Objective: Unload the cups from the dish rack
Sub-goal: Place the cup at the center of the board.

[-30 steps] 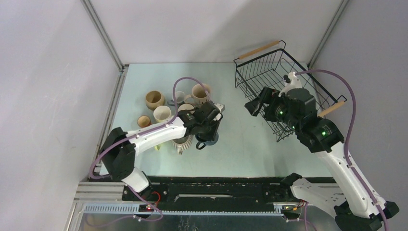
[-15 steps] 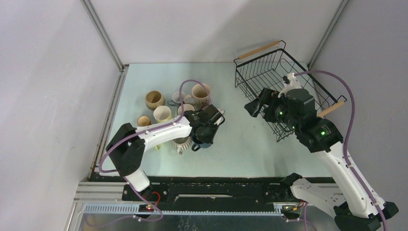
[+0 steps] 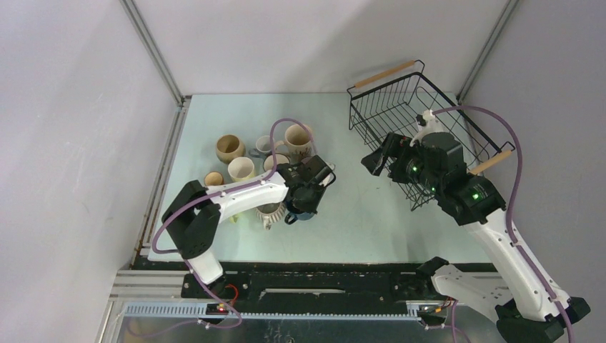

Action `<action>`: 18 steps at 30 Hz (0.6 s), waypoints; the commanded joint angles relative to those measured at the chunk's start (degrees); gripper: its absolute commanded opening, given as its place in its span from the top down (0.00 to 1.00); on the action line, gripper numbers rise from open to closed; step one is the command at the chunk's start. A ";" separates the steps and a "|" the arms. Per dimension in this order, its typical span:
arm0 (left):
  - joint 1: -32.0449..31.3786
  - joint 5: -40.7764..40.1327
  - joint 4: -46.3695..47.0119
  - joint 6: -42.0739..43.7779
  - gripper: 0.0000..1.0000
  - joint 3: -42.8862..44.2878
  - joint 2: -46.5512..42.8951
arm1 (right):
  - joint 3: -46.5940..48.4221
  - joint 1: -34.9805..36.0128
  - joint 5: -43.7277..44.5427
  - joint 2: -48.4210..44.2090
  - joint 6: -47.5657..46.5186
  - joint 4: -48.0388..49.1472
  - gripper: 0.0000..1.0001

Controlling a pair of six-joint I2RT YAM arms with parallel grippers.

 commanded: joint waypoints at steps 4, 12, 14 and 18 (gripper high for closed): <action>-0.15 -0.89 0.93 0.93 0.79 4.87 0.23 | 0.04 -0.36 0.04 -0.92 0.31 1.31 0.00; -0.09 -0.51 0.80 0.88 0.65 5.51 -0.05 | 0.06 -0.34 0.29 -1.31 0.30 1.09 0.00; -0.12 -0.47 0.75 0.86 0.62 5.70 -0.29 | 0.01 -0.38 0.31 -1.42 0.17 1.12 0.00; -0.13 -0.37 0.36 0.79 0.55 6.36 -1.49 | 0.06 -0.38 0.29 -1.65 0.22 1.30 0.00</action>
